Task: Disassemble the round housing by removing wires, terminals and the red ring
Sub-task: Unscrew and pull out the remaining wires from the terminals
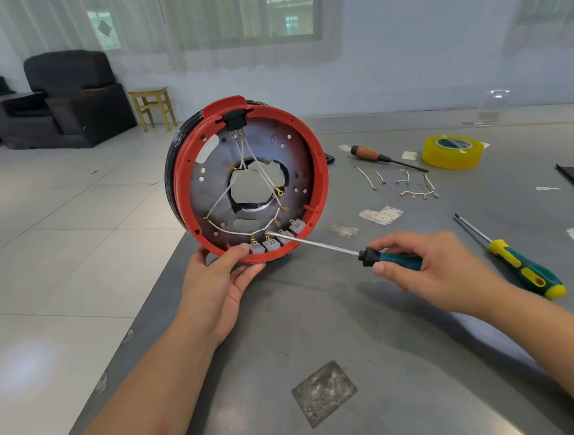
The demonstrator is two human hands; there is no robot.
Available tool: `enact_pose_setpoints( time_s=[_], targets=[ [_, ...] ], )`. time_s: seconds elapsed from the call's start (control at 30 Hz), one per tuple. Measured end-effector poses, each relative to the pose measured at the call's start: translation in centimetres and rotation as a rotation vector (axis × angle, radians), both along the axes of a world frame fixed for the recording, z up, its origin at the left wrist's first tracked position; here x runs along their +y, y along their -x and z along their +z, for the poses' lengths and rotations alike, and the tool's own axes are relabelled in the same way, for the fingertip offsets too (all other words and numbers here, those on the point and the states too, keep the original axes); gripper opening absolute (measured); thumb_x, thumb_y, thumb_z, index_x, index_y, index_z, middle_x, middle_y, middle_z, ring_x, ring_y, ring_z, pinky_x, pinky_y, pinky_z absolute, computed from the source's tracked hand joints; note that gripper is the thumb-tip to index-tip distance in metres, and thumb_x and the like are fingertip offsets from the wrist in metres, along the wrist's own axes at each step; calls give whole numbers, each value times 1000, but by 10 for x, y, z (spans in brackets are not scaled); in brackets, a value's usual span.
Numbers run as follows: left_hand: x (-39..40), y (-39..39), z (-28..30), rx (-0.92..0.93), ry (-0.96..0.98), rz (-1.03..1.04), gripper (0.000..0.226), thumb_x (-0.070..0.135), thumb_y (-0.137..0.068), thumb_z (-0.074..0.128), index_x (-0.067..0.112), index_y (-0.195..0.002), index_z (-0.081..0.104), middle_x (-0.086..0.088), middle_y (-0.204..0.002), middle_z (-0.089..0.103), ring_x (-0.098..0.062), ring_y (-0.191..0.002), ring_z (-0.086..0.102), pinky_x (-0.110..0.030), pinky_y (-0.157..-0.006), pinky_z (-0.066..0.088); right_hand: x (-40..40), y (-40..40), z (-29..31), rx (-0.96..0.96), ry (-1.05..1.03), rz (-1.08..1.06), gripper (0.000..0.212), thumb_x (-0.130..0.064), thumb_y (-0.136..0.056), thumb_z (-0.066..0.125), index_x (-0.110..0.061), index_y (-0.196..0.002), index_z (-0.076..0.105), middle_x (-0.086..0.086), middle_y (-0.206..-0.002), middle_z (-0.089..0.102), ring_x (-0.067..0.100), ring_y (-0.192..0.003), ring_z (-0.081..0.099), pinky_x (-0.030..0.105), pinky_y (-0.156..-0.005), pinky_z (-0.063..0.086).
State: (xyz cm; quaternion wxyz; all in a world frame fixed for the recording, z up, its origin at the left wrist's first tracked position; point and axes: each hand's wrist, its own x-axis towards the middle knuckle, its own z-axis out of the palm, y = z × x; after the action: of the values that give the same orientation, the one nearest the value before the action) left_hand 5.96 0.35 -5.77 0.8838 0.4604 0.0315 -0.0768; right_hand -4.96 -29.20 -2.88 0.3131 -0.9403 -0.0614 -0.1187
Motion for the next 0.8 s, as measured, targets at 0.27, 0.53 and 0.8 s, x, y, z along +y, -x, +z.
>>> enact_pose_setpoints(
  time_s=[0.27, 0.53, 0.8],
  targets=[
    [-3, 3, 2, -9, -46, 9, 40, -8, -93, 67, 8, -127, 54, -20, -116, 76, -35, -100, 77, -43, -83, 65, -6, 0, 25, -176, 256, 63, 29, -39, -91, 69, -30, -118, 75, -14, -99, 71, 6, -89, 65, 25, -81, 56],
    [-5, 4, 1, -21, -61, 3, 40, -10, -92, 67, 7, -126, 56, -19, -116, 76, -35, -100, 77, -39, -79, 65, -3, -3, 34, -194, 297, 75, 30, -44, -90, 66, -31, -114, 77, -17, -95, 71, 6, -85, 64, 13, -75, 46],
    [-6, 2, -3, -69, -130, -4, 36, -12, -91, 66, 7, -120, 59, -19, -113, 76, -35, -102, 76, -39, -81, 65, 0, -2, 45, -189, 321, 93, 24, -34, -90, 73, -27, -112, 79, -13, -98, 73, 8, -86, 66, 26, -80, 53]
  ],
)
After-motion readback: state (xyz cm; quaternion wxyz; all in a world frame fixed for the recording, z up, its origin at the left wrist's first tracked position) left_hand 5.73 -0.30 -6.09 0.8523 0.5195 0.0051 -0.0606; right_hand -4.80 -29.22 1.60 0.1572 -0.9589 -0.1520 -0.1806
